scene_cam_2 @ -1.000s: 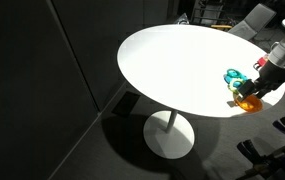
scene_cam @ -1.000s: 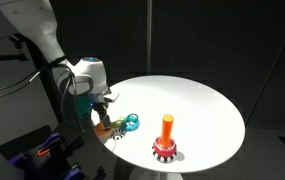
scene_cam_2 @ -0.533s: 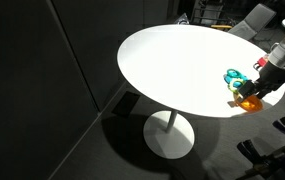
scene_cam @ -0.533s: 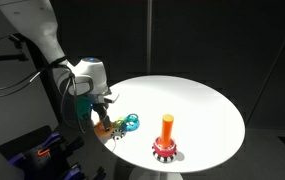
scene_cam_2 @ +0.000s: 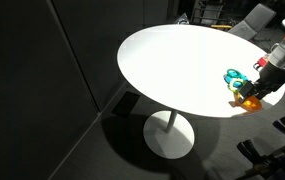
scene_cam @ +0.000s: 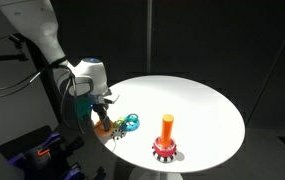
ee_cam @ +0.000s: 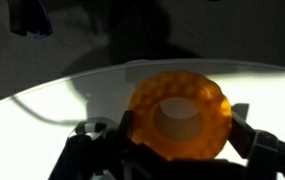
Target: Pick up the orange ring and put it on the ring holder
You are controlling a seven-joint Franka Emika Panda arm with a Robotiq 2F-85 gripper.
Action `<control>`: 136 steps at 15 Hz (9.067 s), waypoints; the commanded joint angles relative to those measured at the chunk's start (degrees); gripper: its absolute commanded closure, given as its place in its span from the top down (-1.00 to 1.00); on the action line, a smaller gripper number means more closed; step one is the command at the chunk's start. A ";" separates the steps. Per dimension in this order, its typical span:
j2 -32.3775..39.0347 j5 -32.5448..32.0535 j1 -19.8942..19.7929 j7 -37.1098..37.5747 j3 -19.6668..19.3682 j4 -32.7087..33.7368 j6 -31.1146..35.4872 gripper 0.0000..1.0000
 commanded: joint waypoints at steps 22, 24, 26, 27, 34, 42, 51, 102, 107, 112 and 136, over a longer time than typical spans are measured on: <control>-10.88 -14.76 1.24 6.85 -5.73 1.51 -14.58 -0.17; -12.89 -16.17 0.61 7.74 -5.42 2.24 -17.04 -0.17; -14.12 -16.82 0.10 8.22 -5.01 2.89 -18.79 -0.17; -14.61 -16.78 -0.08 8.10 -4.84 3.09 -19.30 -0.17; -13.55 -15.77 -0.85 7.09 -4.64 3.52 -19.35 0.62; -7.94 -15.88 -0.55 6.82 -5.18 3.46 -17.92 1.00; -3.03 -16.82 -0.22 4.74 -6.22 2.74 -9.48 1.00; -15.93 -18.70 -9.83 6.50 -11.18 22.00 -38.36 -0.88; -13.81 -15.47 -10.66 6.04 -12.44 25.21 -38.72 -0.88; -11.02 -13.18 -11.07 5.89 -13.56 29.06 -39.86 -0.88; 0.34 -11.69 -12.23 4.68 -15.96 42.28 -42.47 -0.88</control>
